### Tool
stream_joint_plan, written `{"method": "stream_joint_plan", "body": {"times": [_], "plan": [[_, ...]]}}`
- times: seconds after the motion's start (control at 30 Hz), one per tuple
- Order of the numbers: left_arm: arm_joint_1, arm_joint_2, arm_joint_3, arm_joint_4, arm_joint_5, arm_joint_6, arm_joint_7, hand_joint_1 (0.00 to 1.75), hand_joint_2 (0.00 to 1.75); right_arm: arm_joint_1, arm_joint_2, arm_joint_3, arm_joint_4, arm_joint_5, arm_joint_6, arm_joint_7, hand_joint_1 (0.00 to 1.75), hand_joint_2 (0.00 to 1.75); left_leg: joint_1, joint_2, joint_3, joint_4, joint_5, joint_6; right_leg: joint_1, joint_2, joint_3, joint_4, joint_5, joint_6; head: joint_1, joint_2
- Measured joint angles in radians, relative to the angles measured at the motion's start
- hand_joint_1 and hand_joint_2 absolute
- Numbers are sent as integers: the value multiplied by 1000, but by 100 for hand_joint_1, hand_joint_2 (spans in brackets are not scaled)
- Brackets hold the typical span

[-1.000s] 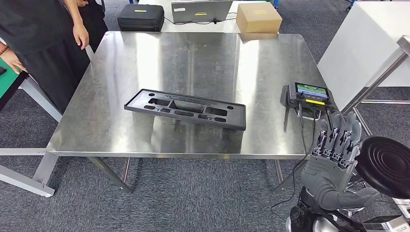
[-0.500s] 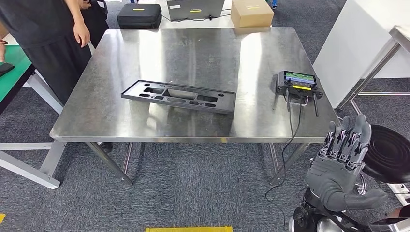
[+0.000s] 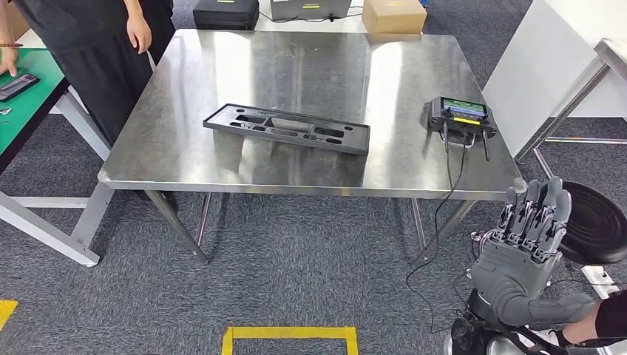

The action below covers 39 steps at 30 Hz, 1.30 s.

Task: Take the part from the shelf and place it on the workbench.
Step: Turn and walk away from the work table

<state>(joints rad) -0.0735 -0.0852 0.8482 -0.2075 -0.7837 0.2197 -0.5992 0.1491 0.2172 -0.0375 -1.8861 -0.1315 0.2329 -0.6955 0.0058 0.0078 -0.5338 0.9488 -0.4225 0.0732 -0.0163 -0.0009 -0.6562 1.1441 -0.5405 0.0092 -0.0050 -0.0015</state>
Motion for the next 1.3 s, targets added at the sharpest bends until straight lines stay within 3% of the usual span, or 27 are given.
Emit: {"method": "stream_joint_plan", "body": {"times": [0.03,0.07,0.1,0.13,0.2,0.27,0.3,0.37,0.4,0.47,0.53,0.57,0.6,0.63,0.7,0.77,0.8,0.87,0.9,0.97,1.03,1.07,1.1,1.13,1.2,1.23,1.3], "plan": [[0,0,0,0,0,0,0,0,0,0,0,-1,1,0,0,0,0,0,-1,0,-17,1,12,-1,-3,0,-14,62,-26,4,1,0],[0,-1,1,0,0,0,0,0,0,0,0,-1,1,0,0,0,0,0,-1,1,-33,1,24,-3,-5,0,-16,102,-31,13,1,0],[0,-2,1,0,0,0,0,0,0,0,-1,-2,2,0,0,0,0,0,-1,1,-49,3,35,-7,-8,0,-1,109,-16,26,2,0],[0,-3,1,0,0,0,-1,0,0,0,-1,-2,3,0,-1,0,0,0,0,1,-65,6,46,-11,-10,0,31,82,9,39,2,0],[0,-5,1,0,0,0,-2,0,0,-2,-1,-2,3,0,-1,0,0,0,-1,1,-96,21,62,-22,-14,-1,139,-56,31,52,3,0],[0,-5,1,0,0,0,-3,0,0,-3,0,-3,3,1,-2,0,0,0,-4,0,-115,37,75,-35,-9,1,208,-172,11,39,2,0],[1,-5,2,0,0,0,-4,0,0,-3,1,-3,3,1,-2,0,0,0,-5,0,-119,41,81,-39,-5,1,216,-192,1,29,0,0],[4,-4,4,0,0,1,-5,0,0,-2,2,-4,3,3,-5,0,0,0,2,-1,-126,47,84,-48,-10,0,203,-190,10,9,-2,0],[5,-4,6,0,1,1,-6,0,0,-1,3,-5,4,4,-6,0,0,0,7,-1,-132,62,62,-53,-12,-2,198,-189,18,-3,-4,0],[8,-4,10,1,3,1,-8,0,0,-1,4,-6,4,6,-8,0,0,0,14,-2,-157,148,-34,-64,-13,-5,183,-189,37,-24,-5,0],[8,-5,12,1,6,1,-10,0,0,-1,5,-6,6,6,-9,0,0,0,15,-2,-182,275,-122,-71,-8,-6,166,-186,55,-30,-6,0],[8,-5,12,1,7,1,-11,0,0,-1,5,-6,7,7,-10,0,0,0,15,-2,-183,317,-134,-72,-6,-6,156,-184,64,-29,-6,0],[8,-4,13,1,8,1,-12,0,0,-1,5,-6,8,8,-13,0,0,0,15,-2,-168,326,-126,-71,-5,-5,146,-180,70,-27,-6,0],[8,-4,14,1,8,0,-13,0,0,-1,4,-6,10,10,-17,0,0,0,15,-2,-134,295,-104,-68,-4,-5,135,-176,76,-24,-6,0],[7,-4,15,1,8,-1,-14,0,0,-2,4,-5,12,15,-29,0,0,0,14,-6,-33,160,-73,-55,-2,-4,120,-167,82,-16,-5,0],[6,-2,17,1,8,-1,-15,0,0,-4,4,-2,14,20,-39,0,0,0,7,-11,24,69,-70,-43,-2,-5,113,-165,91,-5,-5,0],[5,-2,18,1,8,-1,-15,0,0,-4,4,0,15,21,-43,0,0,0,3,-12,28,59,-71,-38,-3,-6,111,-166,97,2,-5,0],[5,-1,19,1,7,-1,-15,0,0,-5,3,3,17,22,-47,0,0,0,-1,-8,22,43,-49,-25,-2,-6,106,-169,108,18,-6,0],[4,-2,19,1,7,-1,-15,0,0,-5,2,4,17,23,-52,0,0,0,0,-6,18,30,-34,-16,0,-5,96,-163,101,20,-6,0],[0,-4,20,1,7,-2,-15,0,0,-6,-2,6,20,27,-68,0,0,0,4,0,-1,8,-2,-2,2,-3,59,-99,42,11,-3,0],[-1,-5,20,1,3,-3,-15,0,0,-4,-8,8,28,37,-96,0,0,0,1,0,-31,7,22,3,-2,-2,12,30,-36,5,0,0],[-1,-6,20,1,0,-3,-14,0,0,-3,-12,9,36,44,-114,0,0,0,0,1,-46,7,33,1,-4,-1,-1,86,-54,10,0,0],[-1,-7,20,1,-3,-4,-14,0,0,-2,-16,9,46,52,-135,0,0,0,0,1,-61,8,44,-2,-6,-1,2,115,-51,21,0,0],[-1,-7,20,1,-7,-4,-13,0,0,-1,-21,10,59,59,-156,0,0,0,0,1,-76,9,56,-5,-7,-2,22,108,-30,34,1,0],[-2,-10,20,1,-11,-4,-11,0,0,-3,-29,11,91,79,-199,0,0,0,0,1,-104,15,77,-15,-11,-2,114,-8,15,51,1,0],[-2,-10,21,1,-12,-4,-11,0,0,-6,-32,13,110,92,-221,1,0,0,-2,0,-117,21,85,-21,-10,-2,170,-92,16,48,2,0],[-2,-11,21,1,-13,-3,-11,0,0,-13,-37,16,160,125,-269,5,0,0,-5,0,-130,30,102,-34,-4,1,229,-195,0,30,-3,0]]}}
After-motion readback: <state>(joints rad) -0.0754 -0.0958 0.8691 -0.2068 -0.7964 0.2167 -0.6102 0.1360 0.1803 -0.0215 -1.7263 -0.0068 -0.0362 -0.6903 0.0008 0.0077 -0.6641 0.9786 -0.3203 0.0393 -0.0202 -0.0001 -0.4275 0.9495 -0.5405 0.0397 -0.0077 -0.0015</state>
